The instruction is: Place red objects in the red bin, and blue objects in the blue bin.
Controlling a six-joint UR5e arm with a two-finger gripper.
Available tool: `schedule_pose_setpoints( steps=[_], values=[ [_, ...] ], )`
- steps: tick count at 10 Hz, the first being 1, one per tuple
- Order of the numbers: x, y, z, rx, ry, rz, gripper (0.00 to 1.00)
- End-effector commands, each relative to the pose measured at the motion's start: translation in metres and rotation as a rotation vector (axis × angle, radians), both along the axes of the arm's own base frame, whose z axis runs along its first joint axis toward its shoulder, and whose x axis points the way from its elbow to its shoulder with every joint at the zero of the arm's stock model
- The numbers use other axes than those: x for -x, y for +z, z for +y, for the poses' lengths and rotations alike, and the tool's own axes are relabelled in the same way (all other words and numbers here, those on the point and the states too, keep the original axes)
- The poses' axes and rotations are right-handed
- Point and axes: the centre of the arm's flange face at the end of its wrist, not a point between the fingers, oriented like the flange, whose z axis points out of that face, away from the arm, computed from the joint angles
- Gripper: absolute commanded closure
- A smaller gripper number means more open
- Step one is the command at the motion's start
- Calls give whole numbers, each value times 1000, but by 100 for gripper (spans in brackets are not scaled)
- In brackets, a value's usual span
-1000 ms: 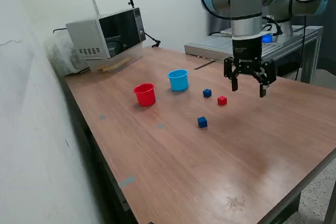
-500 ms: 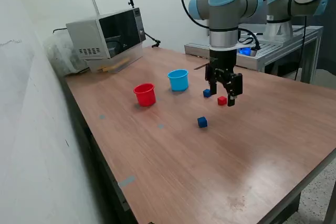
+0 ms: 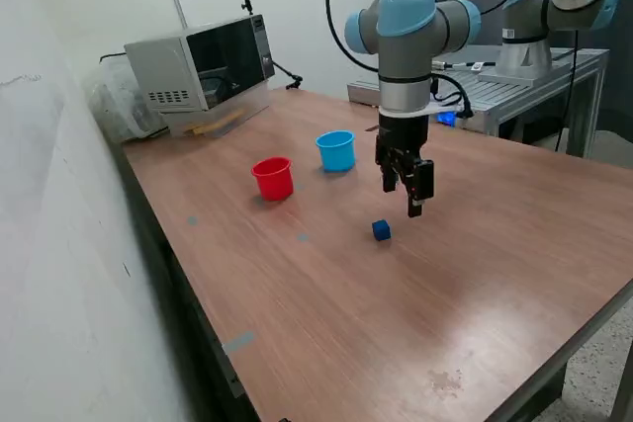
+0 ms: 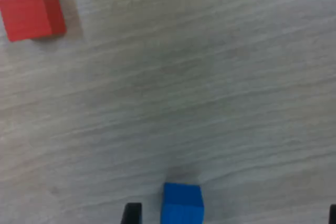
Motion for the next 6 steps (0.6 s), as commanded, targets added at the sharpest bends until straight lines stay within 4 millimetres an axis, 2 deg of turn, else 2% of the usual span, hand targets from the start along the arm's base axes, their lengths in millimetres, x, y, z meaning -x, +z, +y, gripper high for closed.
schedule_pose_setpoints(
  steps=[1,6],
  values=[
    [12,-11,-1,-2,-18,4,0],
    [10,-35,1,-9,-20,-28,0]
  ],
)
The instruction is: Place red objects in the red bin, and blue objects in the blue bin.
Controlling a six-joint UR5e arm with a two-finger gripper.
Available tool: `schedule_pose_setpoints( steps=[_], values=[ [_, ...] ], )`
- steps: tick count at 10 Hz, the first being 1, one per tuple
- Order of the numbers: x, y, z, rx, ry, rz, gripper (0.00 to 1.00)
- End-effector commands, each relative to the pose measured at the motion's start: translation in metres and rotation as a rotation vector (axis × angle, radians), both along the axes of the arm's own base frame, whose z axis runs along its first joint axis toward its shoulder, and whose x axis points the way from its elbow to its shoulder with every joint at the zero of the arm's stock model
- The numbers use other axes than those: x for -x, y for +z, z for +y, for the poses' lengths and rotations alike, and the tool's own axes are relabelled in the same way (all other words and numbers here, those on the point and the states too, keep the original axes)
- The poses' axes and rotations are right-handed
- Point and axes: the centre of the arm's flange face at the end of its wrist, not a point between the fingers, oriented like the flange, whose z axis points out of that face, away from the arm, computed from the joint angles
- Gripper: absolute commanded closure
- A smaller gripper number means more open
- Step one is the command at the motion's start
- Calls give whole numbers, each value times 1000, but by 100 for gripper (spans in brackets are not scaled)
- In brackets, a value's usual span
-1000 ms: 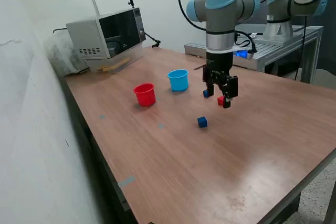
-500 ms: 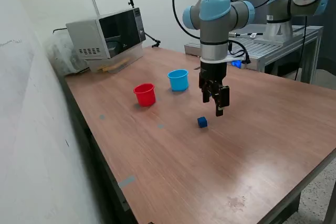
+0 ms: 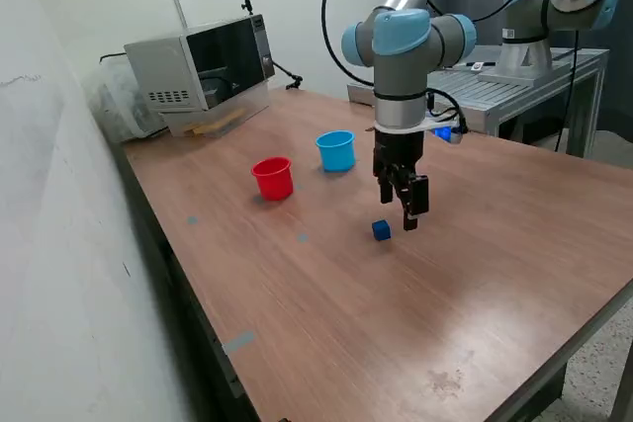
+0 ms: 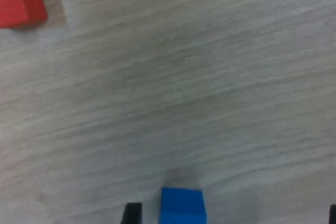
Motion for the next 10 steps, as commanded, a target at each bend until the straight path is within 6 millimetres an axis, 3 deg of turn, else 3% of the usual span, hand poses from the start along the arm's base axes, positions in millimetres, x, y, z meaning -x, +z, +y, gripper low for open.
schedule_pose_setpoints(
  steps=[1,8,10],
  values=[
    [0,-18,0,-4,-1,-20,0],
    [12,-21,2,-1,-6,-4,0],
    [18,-30,11,-3,-18,-9,0]
  ],
)
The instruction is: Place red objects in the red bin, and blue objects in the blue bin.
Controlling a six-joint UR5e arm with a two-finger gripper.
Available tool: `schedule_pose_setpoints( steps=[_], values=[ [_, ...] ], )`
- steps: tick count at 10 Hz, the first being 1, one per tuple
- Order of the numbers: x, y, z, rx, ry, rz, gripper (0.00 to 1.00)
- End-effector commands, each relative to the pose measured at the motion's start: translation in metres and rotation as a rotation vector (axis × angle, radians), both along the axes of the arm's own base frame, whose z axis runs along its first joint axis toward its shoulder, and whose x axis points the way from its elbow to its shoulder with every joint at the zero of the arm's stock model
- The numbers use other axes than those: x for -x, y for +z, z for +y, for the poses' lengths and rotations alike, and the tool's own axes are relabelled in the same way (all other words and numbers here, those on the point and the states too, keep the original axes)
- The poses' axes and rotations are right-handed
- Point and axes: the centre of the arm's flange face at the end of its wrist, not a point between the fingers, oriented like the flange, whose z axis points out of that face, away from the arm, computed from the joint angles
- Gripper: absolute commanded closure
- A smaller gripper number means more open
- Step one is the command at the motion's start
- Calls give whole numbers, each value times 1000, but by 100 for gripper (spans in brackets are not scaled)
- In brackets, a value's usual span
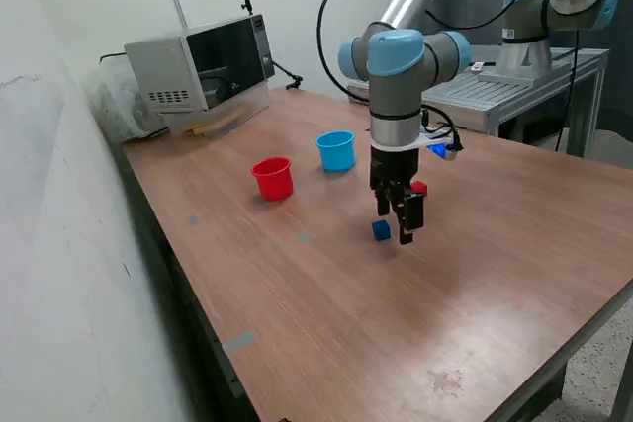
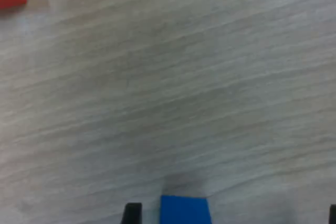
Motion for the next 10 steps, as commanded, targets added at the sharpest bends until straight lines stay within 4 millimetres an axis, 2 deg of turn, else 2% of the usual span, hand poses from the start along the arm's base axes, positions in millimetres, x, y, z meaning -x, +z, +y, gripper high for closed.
schedule_pose_setpoints(
  steps=[1,6,10],
  values=[
    [9,-7,13,-1,-18,-1,0],
    [19,-2,37,0,-51,9,0],
    [16,-6,35,-2,-48,-4,0]
  ],
)
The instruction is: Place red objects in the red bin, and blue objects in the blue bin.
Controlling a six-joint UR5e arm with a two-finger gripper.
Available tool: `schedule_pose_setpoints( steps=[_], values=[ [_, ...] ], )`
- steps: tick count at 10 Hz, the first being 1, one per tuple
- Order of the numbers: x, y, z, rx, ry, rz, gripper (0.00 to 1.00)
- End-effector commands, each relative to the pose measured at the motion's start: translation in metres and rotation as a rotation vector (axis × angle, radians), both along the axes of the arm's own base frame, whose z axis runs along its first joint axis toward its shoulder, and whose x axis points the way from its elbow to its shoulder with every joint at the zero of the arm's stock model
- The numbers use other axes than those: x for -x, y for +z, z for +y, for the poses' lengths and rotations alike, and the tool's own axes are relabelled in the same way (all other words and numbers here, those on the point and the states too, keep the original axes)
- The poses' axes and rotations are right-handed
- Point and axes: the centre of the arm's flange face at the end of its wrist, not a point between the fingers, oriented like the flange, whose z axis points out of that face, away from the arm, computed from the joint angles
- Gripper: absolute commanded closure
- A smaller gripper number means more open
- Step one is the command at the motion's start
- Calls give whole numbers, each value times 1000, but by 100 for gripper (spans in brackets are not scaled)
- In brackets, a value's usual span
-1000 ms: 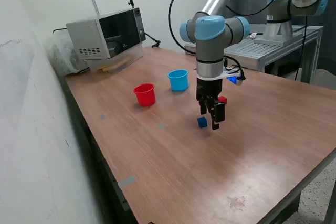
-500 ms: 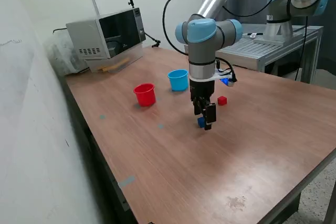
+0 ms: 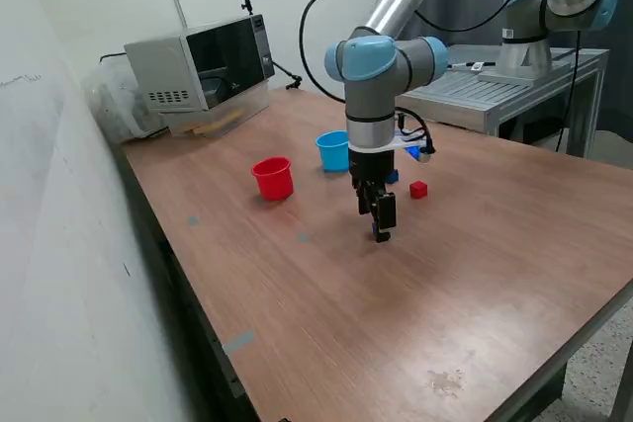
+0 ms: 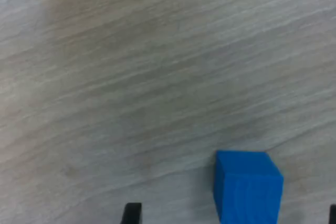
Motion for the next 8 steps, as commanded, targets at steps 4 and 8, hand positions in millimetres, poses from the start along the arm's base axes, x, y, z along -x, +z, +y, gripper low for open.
schedule_pose_setpoints(
  steps=[4,8],
  values=[
    [-5,-3,-8,-3,11,-11,0],
    [-5,-3,-10,-2,13,-12,0]
  ],
)
